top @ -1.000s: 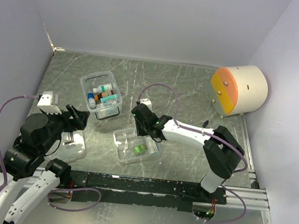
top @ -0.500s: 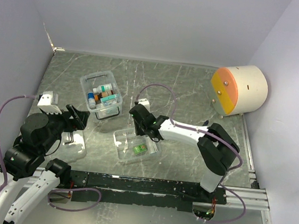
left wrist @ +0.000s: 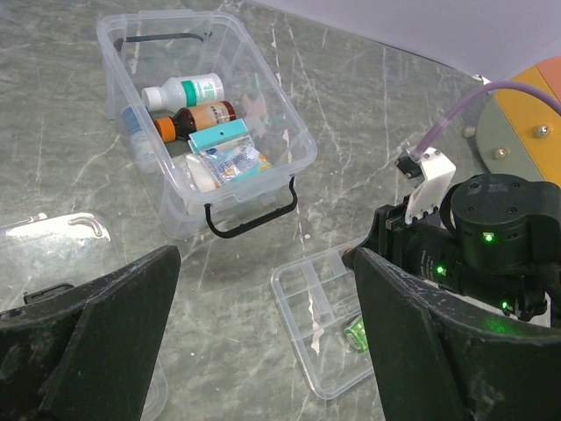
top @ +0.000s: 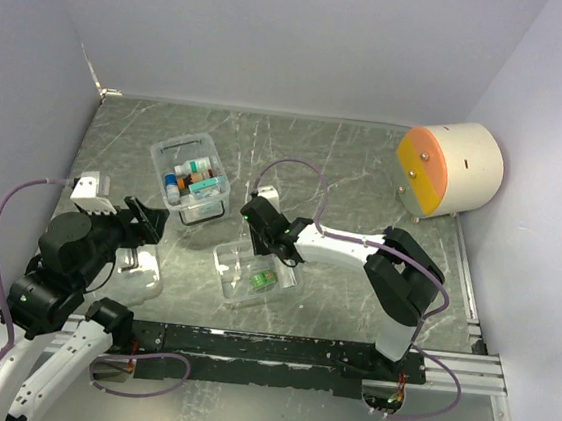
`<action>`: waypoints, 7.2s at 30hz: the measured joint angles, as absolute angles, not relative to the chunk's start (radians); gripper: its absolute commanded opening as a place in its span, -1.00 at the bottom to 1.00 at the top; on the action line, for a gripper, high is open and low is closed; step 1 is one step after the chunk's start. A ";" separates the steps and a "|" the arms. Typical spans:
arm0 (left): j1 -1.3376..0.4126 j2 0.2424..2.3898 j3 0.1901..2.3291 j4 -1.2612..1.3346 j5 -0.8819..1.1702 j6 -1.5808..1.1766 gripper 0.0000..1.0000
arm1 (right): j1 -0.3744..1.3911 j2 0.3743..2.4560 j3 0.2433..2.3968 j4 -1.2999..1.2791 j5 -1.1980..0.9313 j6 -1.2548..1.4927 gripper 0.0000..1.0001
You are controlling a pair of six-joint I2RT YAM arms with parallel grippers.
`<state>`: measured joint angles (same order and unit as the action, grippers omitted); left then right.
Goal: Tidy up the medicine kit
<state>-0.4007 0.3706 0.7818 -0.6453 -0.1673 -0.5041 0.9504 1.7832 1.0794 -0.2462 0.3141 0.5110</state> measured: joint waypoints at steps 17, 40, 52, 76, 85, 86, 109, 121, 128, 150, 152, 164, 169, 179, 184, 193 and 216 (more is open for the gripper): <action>-0.401 0.370 0.782 -0.646 -0.174 -0.505 0.97 | 0.951 1.752 1.124 -0.311 0.297 0.530 -0.10; -0.401 0.653 0.718 -0.472 0.196 -0.450 0.09 | 0.930 1.455 0.807 -0.391 0.363 0.720 -0.79; -0.578 0.810 0.642 -0.311 0.228 -0.539 0.03 | 0.918 1.491 0.771 -0.318 0.297 0.719 -0.85; -0.824 1.366 0.889 -0.266 0.110 -0.380 0.25 | 0.883 1.080 0.628 -0.325 0.280 0.792 -0.41; -0.928 1.581 1.025 -0.374 0.048 -0.242 0.02 | 0.882 0.966 0.470 -0.354 0.273 0.958 -0.41; -0.934 1.598 1.029 -0.382 0.048 -0.225 0.01 | 0.882 0.954 0.454 -0.344 0.270 0.973 -0.41; -0.964 1.722 1.092 -0.458 -0.006 -0.079 -0.36 | 0.883 0.899 0.368 -0.286 0.259 1.107 -0.40; -1.019 1.753 1.116 -0.450 -0.140 -0.083 -0.46 | 0.883 0.900 0.349 -0.278 0.262 1.122 -0.40; -1.028 1.782 1.137 -0.435 -0.196 -0.095 -0.33 | 0.883 0.893 0.336 -0.274 0.262 1.128 -0.40; -1.027 1.820 1.147 -0.416 -0.205 -0.128 -0.01 | 0.883 0.871 0.323 -0.274 0.277 1.141 -0.40; -1.027 1.820 1.147 -0.416 -0.199 -0.131 -0.13 | 0.883 0.871 0.323 -0.274 0.277 1.141 -0.40; -1.024 1.829 1.154 -0.419 -0.185 -0.165 0.06 | 0.883 0.878 0.323 -0.274 0.277 1.140 -0.40; -1.023 1.829 1.159 -0.433 -0.174 -0.177 -0.09 | 0.883 0.879 0.323 -0.273 0.277 1.140 -0.40; -1.016 1.793 1.176 -0.494 -0.160 -0.245 -0.21 | 0.883 0.880 0.313 -0.260 0.277 1.140 -0.40; -1.016 1.782 1.177 -0.499 -0.160 -0.275 -0.22 | 0.883 0.886 0.303 -0.213 0.253 1.095 -0.40; -1.016 1.782 1.177 -0.498 -0.160 -0.300 -0.15 | 0.883 0.831 0.218 0.004 0.133 1.008 -0.21; -1.016 1.813 1.177 -0.493 -0.157 -0.307 -0.04 | 0.883 0.919 0.221 0.040 0.123 1.002 -0.26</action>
